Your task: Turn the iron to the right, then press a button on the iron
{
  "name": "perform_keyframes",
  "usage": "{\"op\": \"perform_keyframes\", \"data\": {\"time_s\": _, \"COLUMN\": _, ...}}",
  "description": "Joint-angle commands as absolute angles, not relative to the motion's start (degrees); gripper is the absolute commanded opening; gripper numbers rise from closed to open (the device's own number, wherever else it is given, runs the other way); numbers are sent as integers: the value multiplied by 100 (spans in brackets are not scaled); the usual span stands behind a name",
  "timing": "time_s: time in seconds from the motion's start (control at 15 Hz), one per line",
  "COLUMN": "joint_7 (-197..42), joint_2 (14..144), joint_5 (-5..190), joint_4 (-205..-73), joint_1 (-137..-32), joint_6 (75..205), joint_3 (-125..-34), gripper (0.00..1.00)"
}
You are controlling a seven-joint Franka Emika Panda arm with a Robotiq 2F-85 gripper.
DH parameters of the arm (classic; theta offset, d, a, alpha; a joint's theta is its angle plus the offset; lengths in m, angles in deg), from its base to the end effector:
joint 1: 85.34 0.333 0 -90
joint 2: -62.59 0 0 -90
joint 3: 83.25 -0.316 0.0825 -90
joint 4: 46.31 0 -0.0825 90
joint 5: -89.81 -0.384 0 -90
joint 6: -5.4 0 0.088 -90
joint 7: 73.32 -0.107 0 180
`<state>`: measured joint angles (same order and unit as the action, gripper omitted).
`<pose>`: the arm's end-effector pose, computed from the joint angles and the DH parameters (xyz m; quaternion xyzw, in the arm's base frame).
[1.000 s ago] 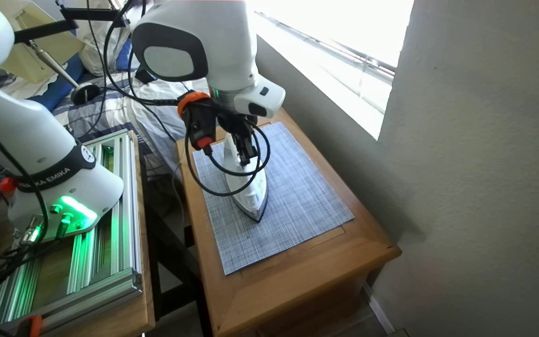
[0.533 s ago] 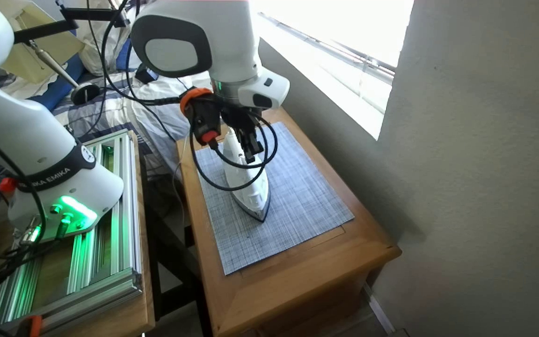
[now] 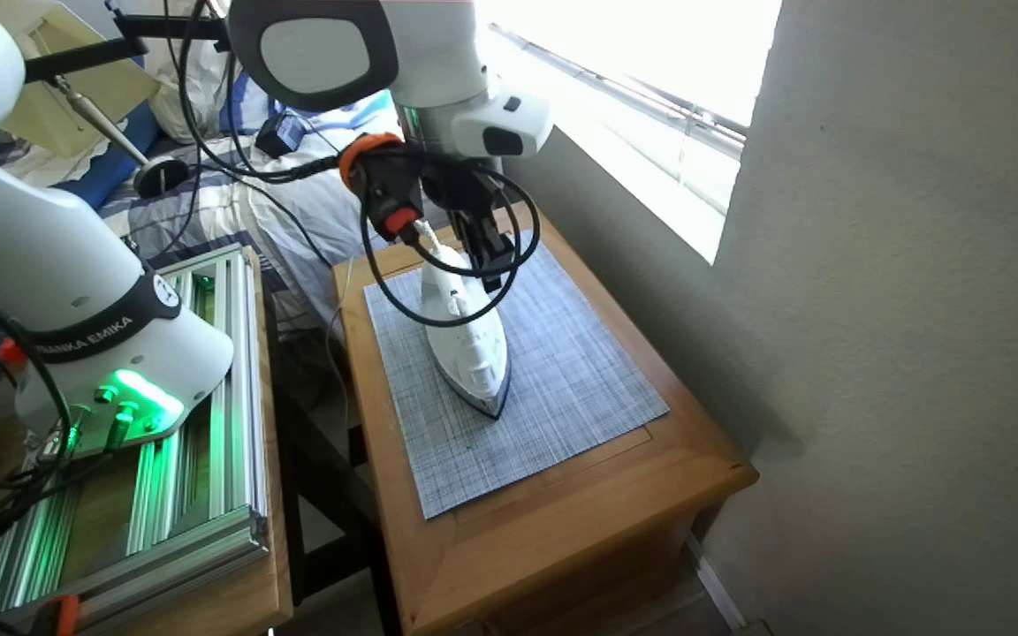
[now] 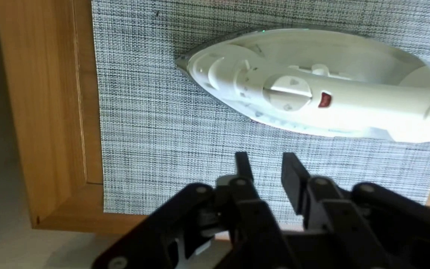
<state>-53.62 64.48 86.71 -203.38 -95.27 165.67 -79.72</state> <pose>0.3865 -0.0953 0.2124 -0.9995 -0.0291 -0.0134 0.0048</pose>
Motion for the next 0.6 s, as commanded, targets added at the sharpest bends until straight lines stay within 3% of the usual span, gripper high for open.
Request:
{"op": "perform_keyframes", "data": {"time_s": 0.0, "joint_7": -5504, "joint_2": 5923, "joint_5": 8779, "joint_4": -20394, "joint_1": -9405, "joint_6": 16246, "joint_3": -7868, "gripper": 61}}
{"op": "perform_keyframes", "data": {"time_s": 0.33, "joint_7": -5904, "joint_2": 5228, "joint_5": 9157, "joint_4": -20421, "joint_1": -9378, "joint_6": 15575, "joint_3": -7870, "gripper": 96}}
{"op": "perform_keyframes", "data": {"time_s": 0.53, "joint_7": -6248, "joint_2": 4787, "joint_5": 9476, "joint_4": -20394, "joint_1": -9398, "joint_6": 15130, "joint_3": -7936, "gripper": 100}}
